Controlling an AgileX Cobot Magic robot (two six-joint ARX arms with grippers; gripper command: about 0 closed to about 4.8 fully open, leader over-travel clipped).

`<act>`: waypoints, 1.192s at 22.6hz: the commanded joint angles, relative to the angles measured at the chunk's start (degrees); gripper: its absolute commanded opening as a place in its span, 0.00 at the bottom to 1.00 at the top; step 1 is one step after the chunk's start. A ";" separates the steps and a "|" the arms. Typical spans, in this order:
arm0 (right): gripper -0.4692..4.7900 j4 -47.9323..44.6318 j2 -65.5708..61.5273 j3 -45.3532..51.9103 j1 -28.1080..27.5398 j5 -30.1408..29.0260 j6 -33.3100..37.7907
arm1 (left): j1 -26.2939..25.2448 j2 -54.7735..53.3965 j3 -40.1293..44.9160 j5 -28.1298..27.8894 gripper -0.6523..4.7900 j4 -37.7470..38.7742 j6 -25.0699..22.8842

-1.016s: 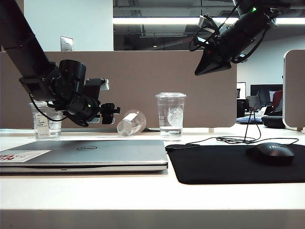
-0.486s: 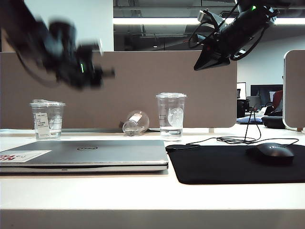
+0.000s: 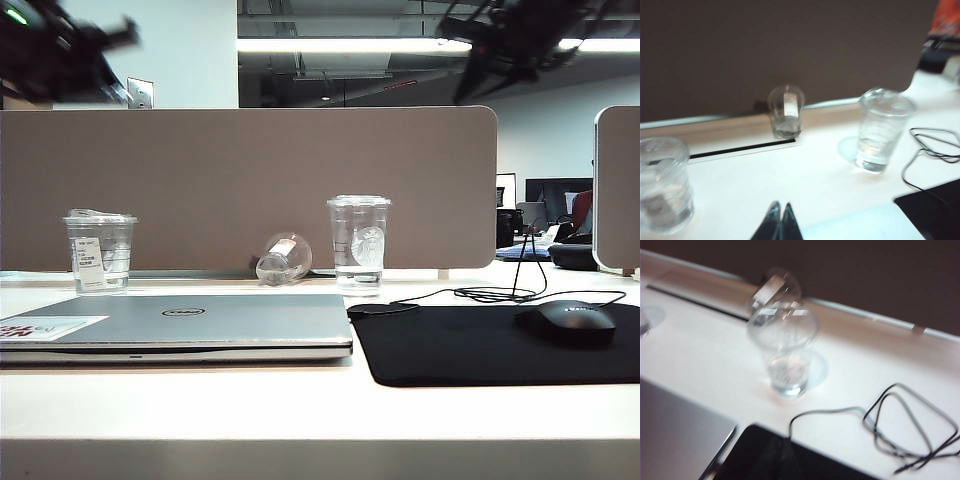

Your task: Pick up the coffee cup on the middle and place it on the right side of the laptop.

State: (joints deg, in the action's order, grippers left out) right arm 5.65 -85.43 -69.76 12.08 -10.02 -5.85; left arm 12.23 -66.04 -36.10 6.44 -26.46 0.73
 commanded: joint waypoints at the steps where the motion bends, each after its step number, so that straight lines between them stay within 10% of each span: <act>1: 0.08 -3.23 6.27 8.11 0.70 -0.20 -0.11 | -0.07 11.06 10.25 0.15 0.11 2.12 0.39; 10: 0.08 -18.05 21.66 31.74 0.68 2.67 4.81 | -0.04 38.40 30.97 0.46 0.11 7.98 2.12; 19: 0.08 -28.48 29.14 46.18 0.61 3.52 5.86 | -0.15 66.42 35.74 -0.39 0.11 36.65 3.76; 27: 0.08 -40.19 40.87 61.22 0.50 4.07 5.99 | -0.44 65.88 34.95 -0.66 0.11 37.59 4.04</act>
State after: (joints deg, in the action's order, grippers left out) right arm -30.57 -45.25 -9.08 12.60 -6.17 -0.21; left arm 11.94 -0.19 -0.89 5.93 11.09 4.75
